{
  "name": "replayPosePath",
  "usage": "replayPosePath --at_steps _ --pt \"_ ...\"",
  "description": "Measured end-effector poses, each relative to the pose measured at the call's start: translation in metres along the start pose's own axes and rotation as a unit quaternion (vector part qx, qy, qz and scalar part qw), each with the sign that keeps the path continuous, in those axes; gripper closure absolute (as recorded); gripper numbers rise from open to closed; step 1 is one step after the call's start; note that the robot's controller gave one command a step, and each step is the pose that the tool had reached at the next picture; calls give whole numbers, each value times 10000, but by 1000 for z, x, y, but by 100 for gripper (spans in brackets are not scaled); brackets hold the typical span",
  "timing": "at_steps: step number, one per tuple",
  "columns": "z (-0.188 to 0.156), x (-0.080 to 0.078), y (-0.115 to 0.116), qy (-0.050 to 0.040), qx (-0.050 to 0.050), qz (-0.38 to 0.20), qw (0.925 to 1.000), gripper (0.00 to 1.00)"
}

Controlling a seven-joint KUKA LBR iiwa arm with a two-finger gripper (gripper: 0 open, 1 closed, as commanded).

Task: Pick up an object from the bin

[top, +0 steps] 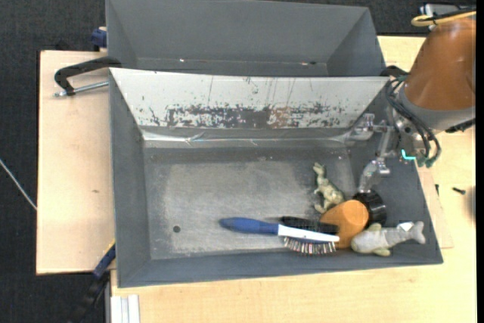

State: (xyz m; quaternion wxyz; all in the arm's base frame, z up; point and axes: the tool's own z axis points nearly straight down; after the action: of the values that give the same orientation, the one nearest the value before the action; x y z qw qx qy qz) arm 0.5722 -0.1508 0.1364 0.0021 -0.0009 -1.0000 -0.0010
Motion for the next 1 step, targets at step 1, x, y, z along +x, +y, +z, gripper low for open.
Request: replayPosePath --at_steps 1 --pt "64 11 31 -106 29 -689 9976 0"
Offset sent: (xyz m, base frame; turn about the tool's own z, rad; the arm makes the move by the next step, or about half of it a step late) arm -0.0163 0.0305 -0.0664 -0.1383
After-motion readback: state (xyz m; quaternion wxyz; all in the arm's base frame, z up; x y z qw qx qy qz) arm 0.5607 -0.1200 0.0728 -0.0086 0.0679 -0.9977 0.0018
